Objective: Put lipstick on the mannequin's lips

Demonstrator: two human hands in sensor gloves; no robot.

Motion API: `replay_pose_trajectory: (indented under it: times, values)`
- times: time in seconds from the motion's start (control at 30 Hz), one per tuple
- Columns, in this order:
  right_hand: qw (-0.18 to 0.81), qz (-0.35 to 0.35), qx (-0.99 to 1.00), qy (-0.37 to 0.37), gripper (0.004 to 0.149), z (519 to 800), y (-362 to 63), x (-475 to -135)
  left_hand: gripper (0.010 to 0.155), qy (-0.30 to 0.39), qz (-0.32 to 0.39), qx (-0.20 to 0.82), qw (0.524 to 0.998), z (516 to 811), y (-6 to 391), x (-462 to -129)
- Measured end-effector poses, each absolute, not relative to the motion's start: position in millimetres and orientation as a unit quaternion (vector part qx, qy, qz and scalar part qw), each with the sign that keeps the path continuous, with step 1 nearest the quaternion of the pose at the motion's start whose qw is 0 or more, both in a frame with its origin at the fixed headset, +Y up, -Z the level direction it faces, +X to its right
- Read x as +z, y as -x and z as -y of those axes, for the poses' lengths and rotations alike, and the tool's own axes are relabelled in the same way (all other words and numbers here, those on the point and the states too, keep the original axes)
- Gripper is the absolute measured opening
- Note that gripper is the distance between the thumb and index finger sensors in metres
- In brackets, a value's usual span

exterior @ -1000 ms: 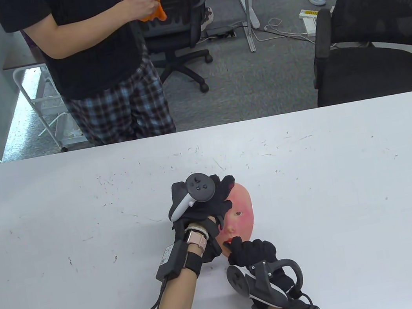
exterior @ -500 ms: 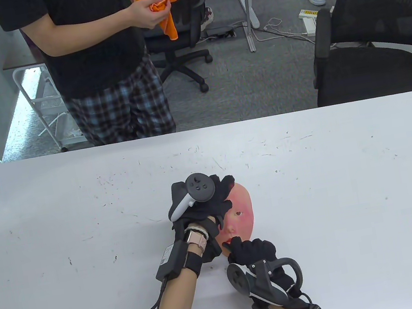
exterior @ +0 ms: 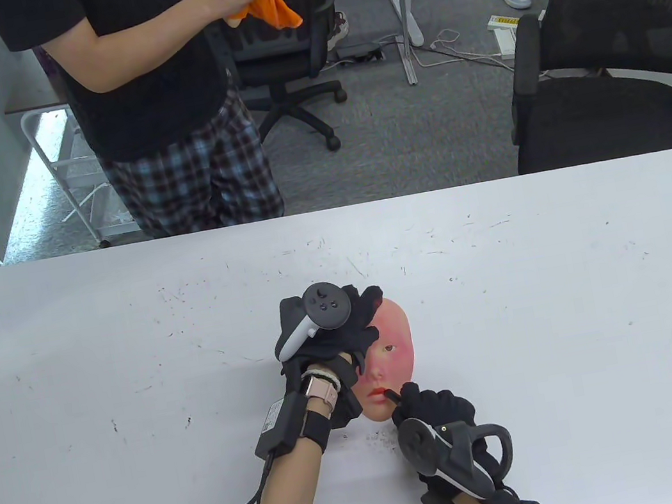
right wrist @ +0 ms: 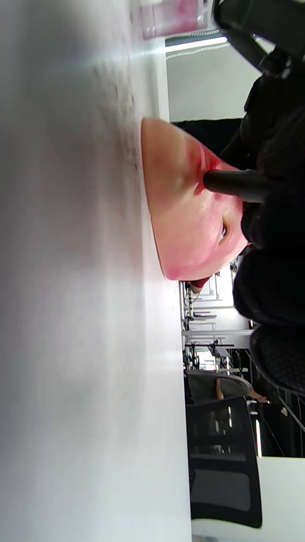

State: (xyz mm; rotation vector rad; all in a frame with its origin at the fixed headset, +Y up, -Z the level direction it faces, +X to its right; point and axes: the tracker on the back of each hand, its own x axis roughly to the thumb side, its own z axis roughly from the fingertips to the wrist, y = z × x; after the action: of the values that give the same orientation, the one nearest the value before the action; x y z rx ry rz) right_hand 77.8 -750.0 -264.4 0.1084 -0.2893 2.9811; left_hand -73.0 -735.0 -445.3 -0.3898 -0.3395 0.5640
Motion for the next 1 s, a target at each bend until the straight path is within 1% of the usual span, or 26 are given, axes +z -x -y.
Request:
replay_pose_trajectory:
  times: [0.07,0.17,0.23,0.27,0.4,0.57,0.63,0.77,0.93,1.0]
  values:
    - [0.094,0.101,0.990,-0.034,0.052,750.2,-76.6,-265.2,0.071,0.189,0.166,0.276,0.928,735.2,73.1,-445.3]
    - [0.070,0.099,0.992,-0.014,0.052,751.0,-79.8,-266.9,0.071,0.190,0.165,0.277,0.927,735.1,73.0,-445.2]
    - [0.078,0.083,0.993,-0.019,0.052,752.3,-82.8,-267.1,0.072,0.191,0.165,0.276,0.927,734.9,73.0,-445.4]
    - [0.089,0.078,0.992,-0.034,0.052,752.7,-82.2,-266.8,0.071,0.192,0.165,0.276,0.927,734.9,73.0,-445.5]
    - [0.103,0.106,0.988,-0.038,0.052,751.9,-75.8,-267.7,0.071,0.192,0.166,0.278,0.927,735.2,73.1,-445.4]
    - [0.115,0.103,0.988,-0.016,0.052,753.5,-80.0,-271.3,0.071,0.191,0.165,0.277,0.927,735.2,73.0,-445.3]
    - [0.105,0.100,0.989,-0.014,0.053,753.9,-81.0,-270.2,0.071,0.191,0.166,0.277,0.927,735.3,73.1,-445.4]
    - [0.102,0.107,0.988,-0.036,0.053,754.2,-75.8,-269.2,0.071,0.191,0.166,0.278,0.926,735.5,73.2,-445.3]
    - [0.101,0.112,0.988,-0.013,0.053,754.8,-77.0,-272.1,0.071,0.191,0.166,0.279,0.926,735.5,73.4,-445.2]
    - [0.094,0.109,0.990,-0.015,0.053,755.0,-79.6,-270.8,0.071,0.191,0.166,0.279,0.926,735.6,73.5,-445.3]
